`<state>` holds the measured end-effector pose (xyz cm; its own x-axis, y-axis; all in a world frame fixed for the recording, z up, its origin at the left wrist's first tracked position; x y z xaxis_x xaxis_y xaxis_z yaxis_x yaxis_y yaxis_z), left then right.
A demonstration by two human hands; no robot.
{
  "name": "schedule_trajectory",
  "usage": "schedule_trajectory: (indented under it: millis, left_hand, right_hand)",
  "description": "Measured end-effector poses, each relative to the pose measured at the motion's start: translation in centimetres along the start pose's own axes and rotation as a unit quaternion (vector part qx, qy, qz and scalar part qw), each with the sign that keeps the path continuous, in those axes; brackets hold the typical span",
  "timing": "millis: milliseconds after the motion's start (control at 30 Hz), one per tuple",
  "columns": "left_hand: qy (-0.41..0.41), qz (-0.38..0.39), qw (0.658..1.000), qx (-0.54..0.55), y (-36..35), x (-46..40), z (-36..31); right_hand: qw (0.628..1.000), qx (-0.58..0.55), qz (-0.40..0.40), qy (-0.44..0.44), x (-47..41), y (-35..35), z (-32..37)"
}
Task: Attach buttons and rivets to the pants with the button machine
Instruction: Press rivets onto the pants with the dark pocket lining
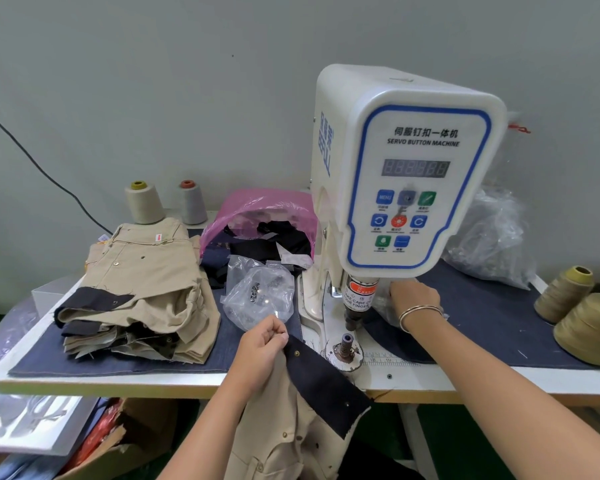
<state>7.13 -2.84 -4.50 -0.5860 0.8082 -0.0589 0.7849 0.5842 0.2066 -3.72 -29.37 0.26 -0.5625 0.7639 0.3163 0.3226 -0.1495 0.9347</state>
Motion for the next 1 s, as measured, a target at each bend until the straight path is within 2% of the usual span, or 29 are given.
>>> schedule_trajectory:
  millis: [100,233,367,500,600,667,767,833,900,933,1000]
  left_hand:
    - [0.001,-0.002,1.000,0.001,0.0,0.1,-0.1]
    - [0.001,0.001,1.000,0.004,0.0,0.0,-0.2]
    - [0.001,-0.002,1.000,0.007,0.0,0.1,-0.3]
    - [-0.003,0.000,1.000,0.008,0.0,0.1,-0.3]
    - [-0.006,0.001,1.000,0.011,0.0,0.1,-0.3]
    - [-0.006,0.002,1.000,0.012,0.0,0.0,-0.1]
    - [-0.007,0.001,1.000,0.012,0.0,0.0,0.0]
    - [-0.009,0.003,1.000,0.016,0.0,0.0,0.1]
    - [-0.010,0.003,1.000,0.018,0.0,0.0,0.1]
    - [-0.009,0.003,1.000,0.018,0.0,0.0,0.2]
    - [-0.007,0.003,1.000,0.014,0.0,-0.1,0.2]
  right_hand:
    - [0.998,0.000,-0.056,0.009,0.0,-0.4,-0.1]
    - [0.995,-0.029,-0.088,0.029,0.0,-0.5,-0.8]
    - [0.976,-0.179,-0.108,0.060,0.5,-0.5,-2.5]
    - [0.931,-0.322,-0.144,0.092,2.9,-0.5,-4.4]
    - [0.863,-0.453,-0.197,0.105,5.3,-1.2,-5.1]
    - [0.827,-0.497,-0.229,0.127,6.9,-1.7,-4.8]
    - [0.807,-0.516,-0.240,0.155,8.4,-2.0,-3.3]
    - [0.807,-0.514,-0.236,0.170,9.1,-2.2,-2.0]
    - [0.807,-0.524,-0.195,0.189,9.7,-2.6,-0.4]
    - [0.799,-0.540,-0.161,0.212,10.0,-2.8,0.6]
    - [0.758,-0.588,-0.077,0.272,10.5,-3.2,2.6]
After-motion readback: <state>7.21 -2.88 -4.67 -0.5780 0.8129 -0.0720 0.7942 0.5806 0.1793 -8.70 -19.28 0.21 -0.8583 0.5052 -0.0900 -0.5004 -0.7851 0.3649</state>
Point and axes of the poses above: each hand's wrist, its own x-axis away from the middle knuckle, its own y-axis out of the back of the hand, z = x × y, the point moved 4 cm from there along -x, towards the middle knuckle, and after that the axes turned 11 degrees about z, right-handed, at the moved point
